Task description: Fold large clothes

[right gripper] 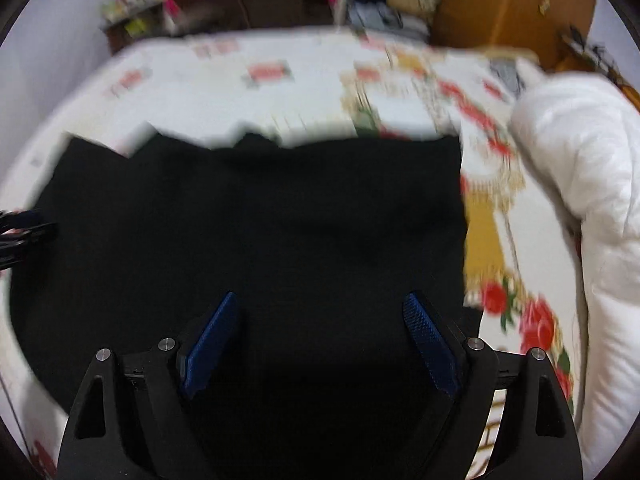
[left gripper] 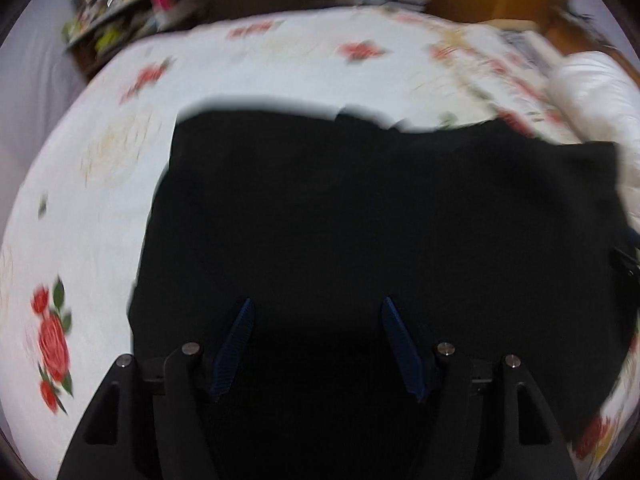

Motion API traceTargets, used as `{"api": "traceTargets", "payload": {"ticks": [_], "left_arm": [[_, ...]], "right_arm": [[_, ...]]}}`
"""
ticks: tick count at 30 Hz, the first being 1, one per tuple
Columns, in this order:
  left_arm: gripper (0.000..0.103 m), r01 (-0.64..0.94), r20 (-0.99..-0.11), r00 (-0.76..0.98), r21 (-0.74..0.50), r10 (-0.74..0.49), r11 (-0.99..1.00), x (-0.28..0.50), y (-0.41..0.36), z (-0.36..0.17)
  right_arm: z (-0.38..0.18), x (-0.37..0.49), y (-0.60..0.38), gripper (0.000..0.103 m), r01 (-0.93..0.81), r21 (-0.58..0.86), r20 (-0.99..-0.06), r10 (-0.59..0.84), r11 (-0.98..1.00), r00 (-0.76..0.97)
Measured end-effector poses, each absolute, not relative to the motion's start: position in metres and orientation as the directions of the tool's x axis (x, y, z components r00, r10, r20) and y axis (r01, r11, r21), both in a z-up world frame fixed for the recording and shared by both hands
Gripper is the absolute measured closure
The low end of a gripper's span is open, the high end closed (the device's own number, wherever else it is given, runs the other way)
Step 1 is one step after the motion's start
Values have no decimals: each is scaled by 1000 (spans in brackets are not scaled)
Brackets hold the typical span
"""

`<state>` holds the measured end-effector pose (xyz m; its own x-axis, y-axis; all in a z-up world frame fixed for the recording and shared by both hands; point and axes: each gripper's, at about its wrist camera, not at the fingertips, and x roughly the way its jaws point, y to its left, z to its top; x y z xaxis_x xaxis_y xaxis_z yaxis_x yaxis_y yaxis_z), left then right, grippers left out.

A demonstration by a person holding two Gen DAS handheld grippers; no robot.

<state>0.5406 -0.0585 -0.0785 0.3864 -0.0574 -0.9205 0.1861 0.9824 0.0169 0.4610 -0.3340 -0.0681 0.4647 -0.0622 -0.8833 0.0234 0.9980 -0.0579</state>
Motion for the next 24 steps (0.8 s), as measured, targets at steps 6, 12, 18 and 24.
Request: {"api": "traceTargets", "payload": {"ticks": [6, 12, 18, 24], "left_arm": [[34, 138, -899, 437, 94, 25, 986, 555, -43, -91], [35, 117, -913, 405, 110, 54, 987, 563, -44, -93], [34, 43, -867, 498, 46, 19, 998, 537, -16, -60], [31, 53, -900, 428, 122, 88, 991, 525, -3, -90]], "right_arm": [[-95, 486, -345, 17, 55, -110, -879, -123, 992, 460], [-99, 492, -347, 17, 82, -163, -888, -182, 983, 422], [-45, 449, -345, 17, 80, -61, -828, -95, 995, 553], [-74, 431, -346, 17, 56, -100, -863, -114, 993, 492]]}}
